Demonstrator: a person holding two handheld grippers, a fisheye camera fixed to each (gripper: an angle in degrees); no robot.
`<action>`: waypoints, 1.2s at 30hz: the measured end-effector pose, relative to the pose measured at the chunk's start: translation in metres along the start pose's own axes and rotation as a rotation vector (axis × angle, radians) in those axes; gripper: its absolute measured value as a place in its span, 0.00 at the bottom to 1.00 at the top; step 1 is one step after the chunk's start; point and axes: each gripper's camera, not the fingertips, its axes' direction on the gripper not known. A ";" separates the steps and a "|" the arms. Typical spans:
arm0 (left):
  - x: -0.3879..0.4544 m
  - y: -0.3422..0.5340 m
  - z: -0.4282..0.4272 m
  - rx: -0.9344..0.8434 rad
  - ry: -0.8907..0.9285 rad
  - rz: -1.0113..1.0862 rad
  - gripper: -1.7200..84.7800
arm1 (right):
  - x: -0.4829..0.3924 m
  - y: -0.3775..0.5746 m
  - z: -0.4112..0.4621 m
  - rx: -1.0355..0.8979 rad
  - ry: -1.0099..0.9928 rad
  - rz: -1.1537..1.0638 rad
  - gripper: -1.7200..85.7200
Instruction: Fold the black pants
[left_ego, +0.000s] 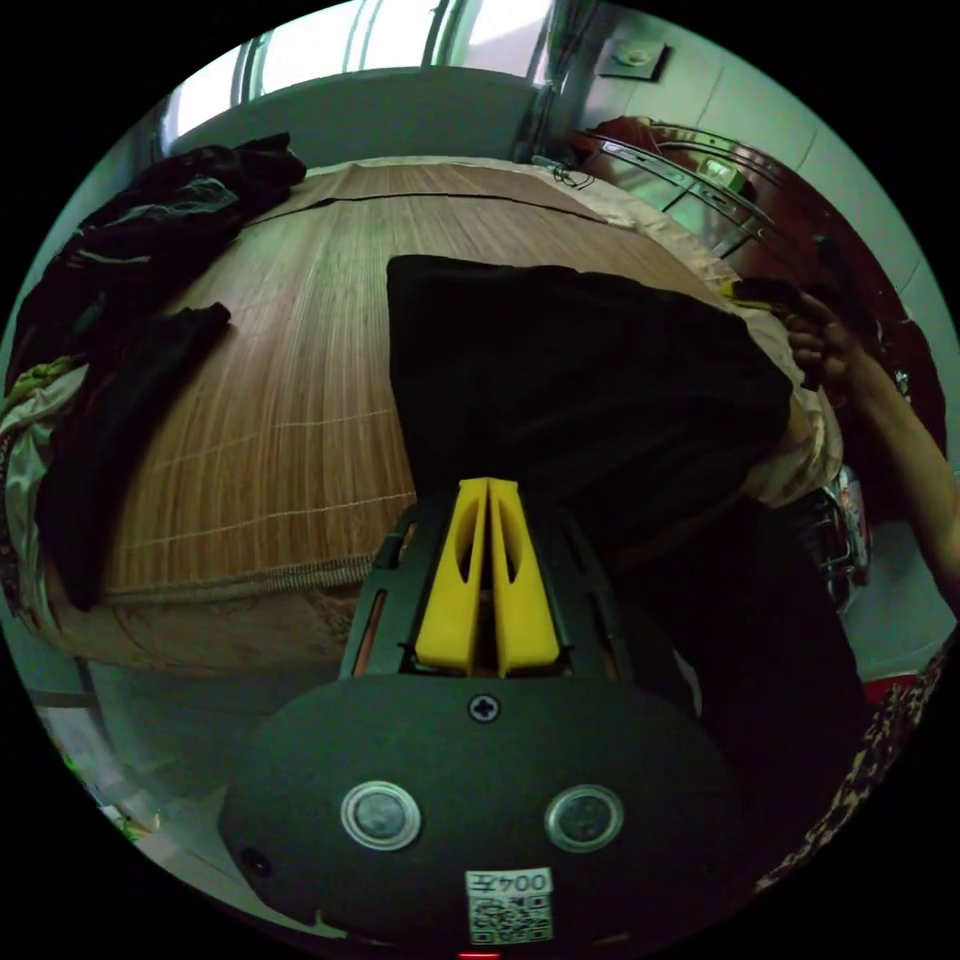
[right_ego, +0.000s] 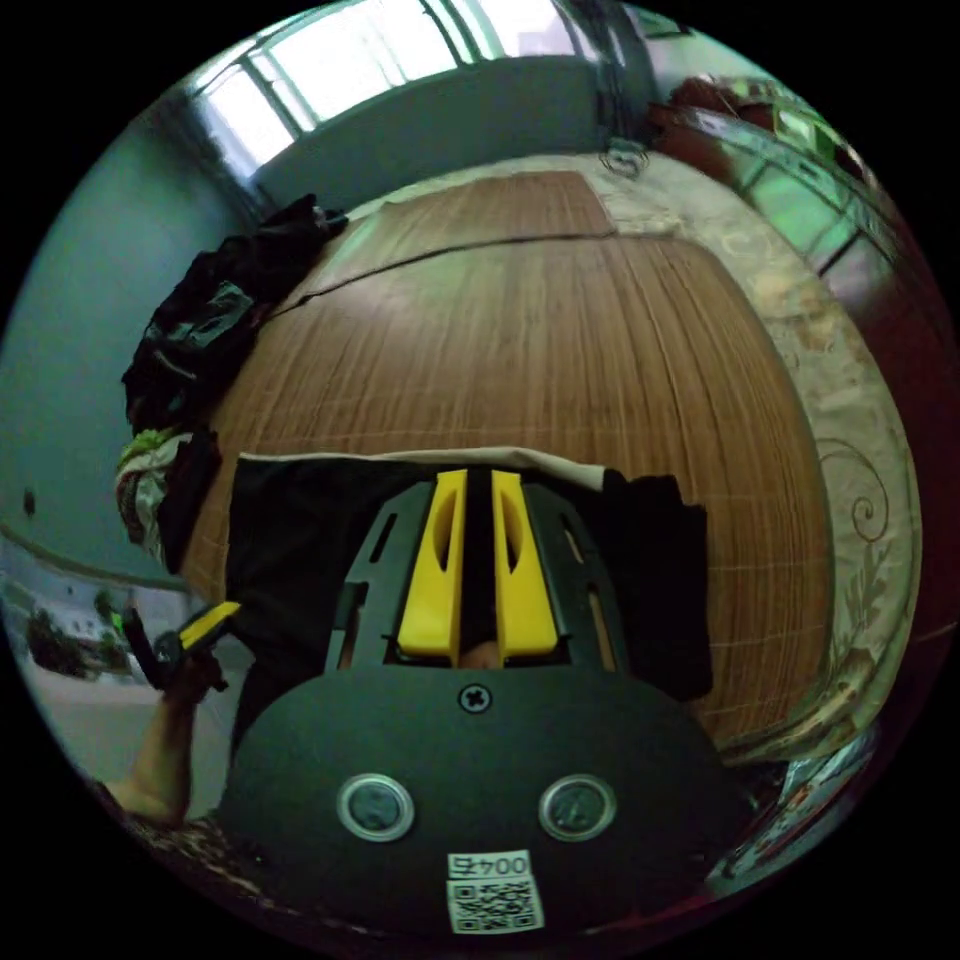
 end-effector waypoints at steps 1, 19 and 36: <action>0.000 0.000 0.000 -0.001 -0.004 0.006 0.02 | 0.002 -0.008 0.006 -0.053 -0.049 0.047 0.09; -0.009 0.007 0.011 0.014 -0.073 0.062 0.02 | -0.152 0.112 0.007 0.389 0.517 -0.723 0.03; -0.011 0.006 0.018 0.018 -0.086 0.057 0.02 | -0.036 0.060 -0.039 0.160 0.230 -0.104 0.07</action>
